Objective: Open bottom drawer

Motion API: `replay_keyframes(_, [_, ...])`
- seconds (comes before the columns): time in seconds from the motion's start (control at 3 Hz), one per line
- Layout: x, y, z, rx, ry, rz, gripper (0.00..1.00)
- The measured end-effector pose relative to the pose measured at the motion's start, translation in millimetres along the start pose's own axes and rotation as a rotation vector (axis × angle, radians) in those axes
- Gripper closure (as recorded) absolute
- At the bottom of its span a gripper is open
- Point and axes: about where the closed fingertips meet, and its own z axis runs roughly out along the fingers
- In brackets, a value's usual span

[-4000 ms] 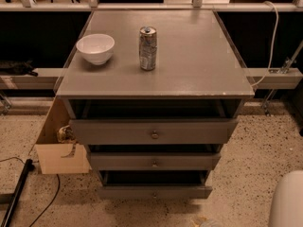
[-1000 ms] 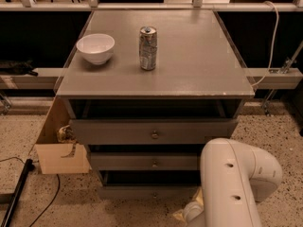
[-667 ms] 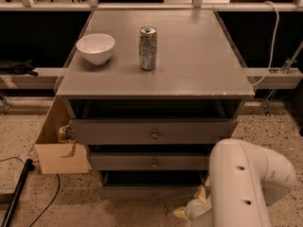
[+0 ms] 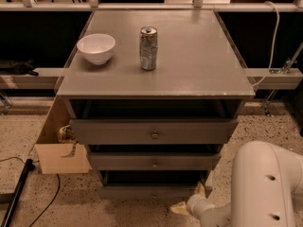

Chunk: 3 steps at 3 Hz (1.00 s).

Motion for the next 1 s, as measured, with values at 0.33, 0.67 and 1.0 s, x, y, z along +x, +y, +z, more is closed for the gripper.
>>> replay_keyframes(0.33, [0, 0, 0, 0.000, 0.000, 0.000, 0.00])
replay_keyframes(0.67, [-10, -1, 1, 0.028, -0.007, -0.052, 0.00])
replay_keyframes(1.0, [-34, 2, 11, 0.071, -0.001, -0.176, 0.00])
